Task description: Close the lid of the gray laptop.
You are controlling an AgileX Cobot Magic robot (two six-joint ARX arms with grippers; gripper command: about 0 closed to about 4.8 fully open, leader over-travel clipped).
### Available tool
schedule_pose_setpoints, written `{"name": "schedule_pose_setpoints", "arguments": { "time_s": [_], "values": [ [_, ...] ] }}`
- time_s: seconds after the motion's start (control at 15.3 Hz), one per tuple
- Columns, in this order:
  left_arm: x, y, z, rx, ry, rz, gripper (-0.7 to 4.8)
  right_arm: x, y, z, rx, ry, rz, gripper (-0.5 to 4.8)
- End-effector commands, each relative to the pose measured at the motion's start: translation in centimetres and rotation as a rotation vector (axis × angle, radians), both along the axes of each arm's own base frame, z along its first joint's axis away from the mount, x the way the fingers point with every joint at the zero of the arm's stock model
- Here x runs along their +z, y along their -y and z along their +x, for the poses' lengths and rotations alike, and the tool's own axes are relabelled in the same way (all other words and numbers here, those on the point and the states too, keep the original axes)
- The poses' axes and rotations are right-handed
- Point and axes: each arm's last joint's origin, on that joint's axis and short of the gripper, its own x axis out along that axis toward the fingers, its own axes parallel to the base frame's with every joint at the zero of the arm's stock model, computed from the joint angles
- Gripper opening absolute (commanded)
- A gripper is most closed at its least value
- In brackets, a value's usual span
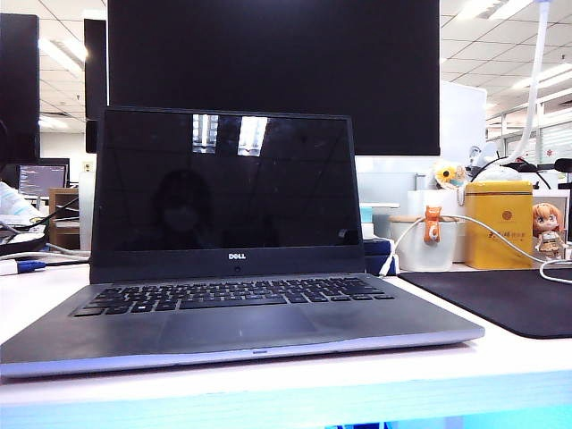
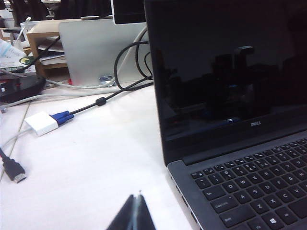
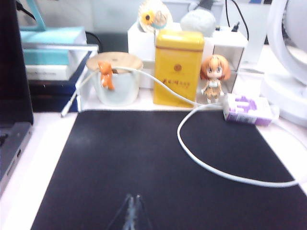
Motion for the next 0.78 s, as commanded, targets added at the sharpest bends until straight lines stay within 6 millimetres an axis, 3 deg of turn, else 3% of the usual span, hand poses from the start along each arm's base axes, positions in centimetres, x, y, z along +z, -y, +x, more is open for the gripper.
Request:
{"name": "schedule_pose_setpoints", "arguments": {
  "time_s": [0.07,0.39,0.52,0.78],
  "values": [
    [0.3,0.0,0.0,-0.006,0.025,-0.01,-0.06,0.7,0.0,0.0,-0.008,0.065,-0.002,-0.05],
    [0.3,0.0,0.0,-0.002,0.025,-0.005,-0.06,0.7,0.0,0.0,-0.004,0.061,0.021,-0.05],
    [0.3,0.0,0.0,-0.003,0.025,-0.014,-0.06,0.4,0.0,0.0,-0.01,0.03,0.183,-0.05],
    [1.8,-0.1,-0.4,0.0,0.045,-0.167,-0.06,1.1,0.0,-0.1,-0.011,0.054,0.257,-0.05]
  ]
}}
